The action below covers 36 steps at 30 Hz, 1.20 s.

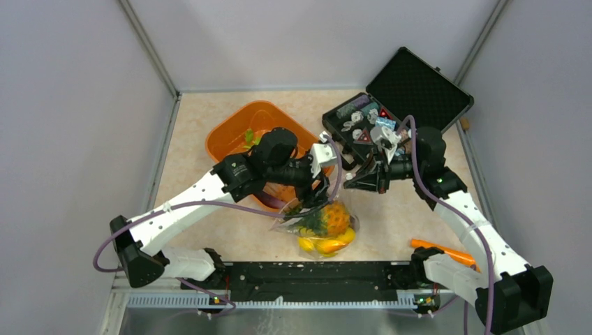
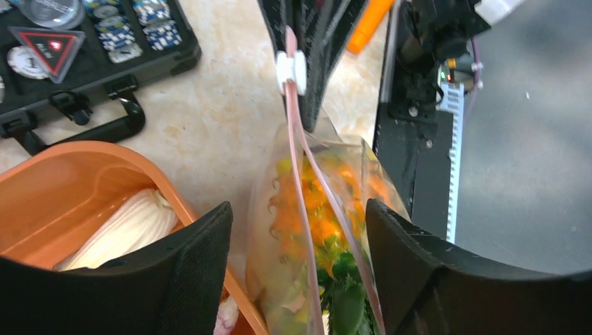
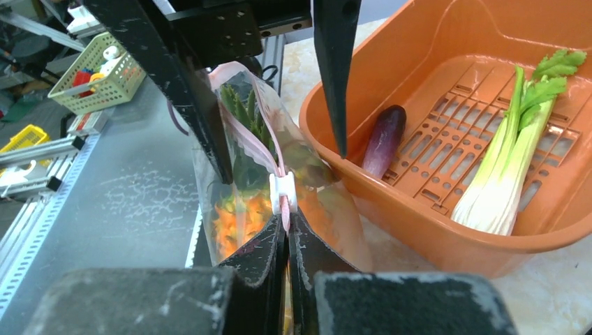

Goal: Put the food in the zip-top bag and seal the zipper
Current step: Zip the zipper food storage bag at the center of the board.

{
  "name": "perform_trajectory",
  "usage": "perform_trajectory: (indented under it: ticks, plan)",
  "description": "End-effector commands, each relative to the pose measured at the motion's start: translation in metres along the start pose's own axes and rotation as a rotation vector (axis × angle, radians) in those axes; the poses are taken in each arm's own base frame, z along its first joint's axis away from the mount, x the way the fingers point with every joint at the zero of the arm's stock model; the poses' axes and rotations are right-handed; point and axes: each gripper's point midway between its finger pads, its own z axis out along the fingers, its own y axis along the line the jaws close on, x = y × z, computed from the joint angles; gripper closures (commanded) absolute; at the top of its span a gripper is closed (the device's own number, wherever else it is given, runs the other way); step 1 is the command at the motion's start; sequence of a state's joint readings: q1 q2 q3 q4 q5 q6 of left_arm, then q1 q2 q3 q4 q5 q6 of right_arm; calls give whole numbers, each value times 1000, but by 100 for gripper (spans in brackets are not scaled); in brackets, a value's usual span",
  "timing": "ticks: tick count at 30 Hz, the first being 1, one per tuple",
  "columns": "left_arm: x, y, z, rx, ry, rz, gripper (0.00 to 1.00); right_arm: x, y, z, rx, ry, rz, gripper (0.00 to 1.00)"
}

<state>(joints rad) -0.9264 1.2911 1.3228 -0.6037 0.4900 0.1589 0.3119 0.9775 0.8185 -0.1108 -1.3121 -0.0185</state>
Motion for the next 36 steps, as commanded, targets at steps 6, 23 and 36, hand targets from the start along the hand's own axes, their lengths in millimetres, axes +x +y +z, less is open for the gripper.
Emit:
perform_trajectory:
  ticks: [6, 23, 36]
  plan:
    - [-99, 6, -11, -50, -443, -85, 31, -6, -6, -1, 82, -19, 12, 100]
    - [-93, 1, 12, 36, -338, -89, 57, -9, -3, -2, 87, -26, -9, 100]
    - [-89, 2, 14, 39, -320, -65, 92, -8, -1, -2, 77, -26, -5, 100]
